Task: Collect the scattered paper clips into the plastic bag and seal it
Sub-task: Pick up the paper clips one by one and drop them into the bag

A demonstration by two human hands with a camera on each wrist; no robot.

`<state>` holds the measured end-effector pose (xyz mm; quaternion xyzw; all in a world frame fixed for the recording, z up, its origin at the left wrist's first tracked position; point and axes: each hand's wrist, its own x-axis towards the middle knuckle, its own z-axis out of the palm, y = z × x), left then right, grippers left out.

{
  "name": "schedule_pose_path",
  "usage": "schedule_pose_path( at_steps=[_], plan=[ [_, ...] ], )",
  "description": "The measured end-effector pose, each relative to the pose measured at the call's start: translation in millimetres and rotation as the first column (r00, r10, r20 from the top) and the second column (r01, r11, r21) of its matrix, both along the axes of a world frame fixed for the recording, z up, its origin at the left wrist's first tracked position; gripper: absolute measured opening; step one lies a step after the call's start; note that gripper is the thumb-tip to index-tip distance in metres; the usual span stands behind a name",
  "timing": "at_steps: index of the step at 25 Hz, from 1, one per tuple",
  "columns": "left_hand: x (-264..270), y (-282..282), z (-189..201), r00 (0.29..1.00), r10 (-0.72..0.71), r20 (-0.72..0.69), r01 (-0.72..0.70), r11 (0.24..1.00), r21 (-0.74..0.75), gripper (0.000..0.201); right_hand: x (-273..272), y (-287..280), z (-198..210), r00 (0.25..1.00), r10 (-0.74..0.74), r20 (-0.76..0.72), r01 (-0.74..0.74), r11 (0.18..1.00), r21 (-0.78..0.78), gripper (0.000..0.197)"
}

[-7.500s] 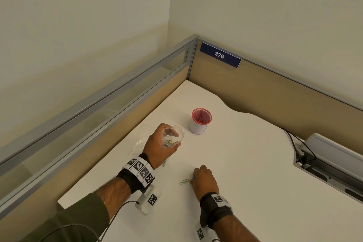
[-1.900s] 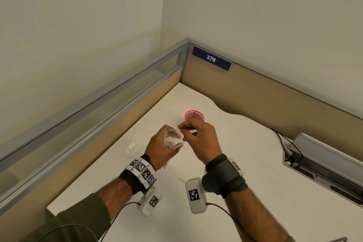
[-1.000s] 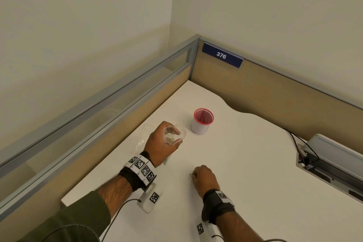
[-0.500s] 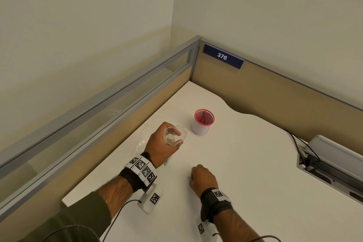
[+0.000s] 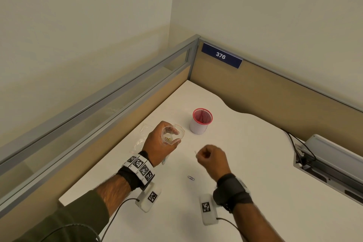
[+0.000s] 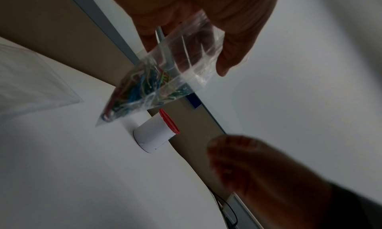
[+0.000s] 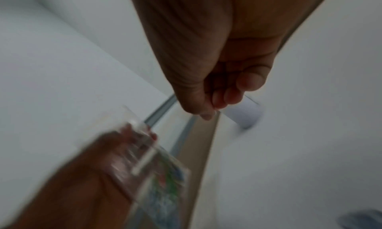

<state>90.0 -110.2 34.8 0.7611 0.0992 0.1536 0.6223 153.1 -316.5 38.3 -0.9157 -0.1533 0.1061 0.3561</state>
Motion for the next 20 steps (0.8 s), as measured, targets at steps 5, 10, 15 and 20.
schedule_pose_path(
  at_steps=[5,10,15,20],
  plan=[
    [3,-7,-2,0.999,-0.046,0.009,0.046,0.999,0.012,0.037,-1,33,78,0.975,0.132,0.18,-0.159,0.977,0.141,0.005],
    [8,-15,0,0.999,-0.043,0.003,0.042,0.994,0.104,0.04,-7,59,88,0.921,0.273,0.279,-0.282,0.959,-0.008,0.012],
    [6,-13,1,0.997,-0.067,0.024,0.066,0.997,0.042,0.039,-6,49,94,0.921,0.183,0.343,-0.21,0.977,0.044,0.004],
    [3,-11,0,0.999,-0.036,0.015,0.036,0.999,-0.011,0.038,12,21,56,0.966,0.059,0.251,-0.071,0.997,0.039,0.002]
  ],
)
